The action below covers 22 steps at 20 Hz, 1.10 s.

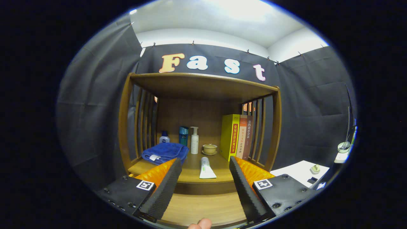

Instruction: Pull open the drawer, take out the items inside it, and place them on the countertop above the cabinet.

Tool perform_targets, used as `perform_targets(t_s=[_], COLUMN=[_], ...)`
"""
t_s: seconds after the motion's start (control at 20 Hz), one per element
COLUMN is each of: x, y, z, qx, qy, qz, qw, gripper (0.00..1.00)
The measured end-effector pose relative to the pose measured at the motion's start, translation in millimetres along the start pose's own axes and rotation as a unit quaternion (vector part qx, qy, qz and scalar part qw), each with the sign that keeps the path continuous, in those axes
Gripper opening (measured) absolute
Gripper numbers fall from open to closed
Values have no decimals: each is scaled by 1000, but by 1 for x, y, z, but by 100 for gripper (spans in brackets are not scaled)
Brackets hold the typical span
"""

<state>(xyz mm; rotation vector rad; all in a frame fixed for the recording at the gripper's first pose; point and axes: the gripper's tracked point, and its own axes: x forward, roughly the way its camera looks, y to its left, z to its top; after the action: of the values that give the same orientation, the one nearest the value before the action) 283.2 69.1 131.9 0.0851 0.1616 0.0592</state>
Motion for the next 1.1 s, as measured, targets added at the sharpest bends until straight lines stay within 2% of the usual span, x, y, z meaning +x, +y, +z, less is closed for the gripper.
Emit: perform_targets(t_s=[0.35,0.7,0.9,1.1], x=[-44,-82,-103,-114], y=[-7,-3,-7,-7], z=[-25,-54,-88,-142], qx=[33,47,33,29], qy=[-24,-34,-13,38], qz=[-4,19,17,29], qw=[999,998,999,998], gripper=[99,99,98,98])
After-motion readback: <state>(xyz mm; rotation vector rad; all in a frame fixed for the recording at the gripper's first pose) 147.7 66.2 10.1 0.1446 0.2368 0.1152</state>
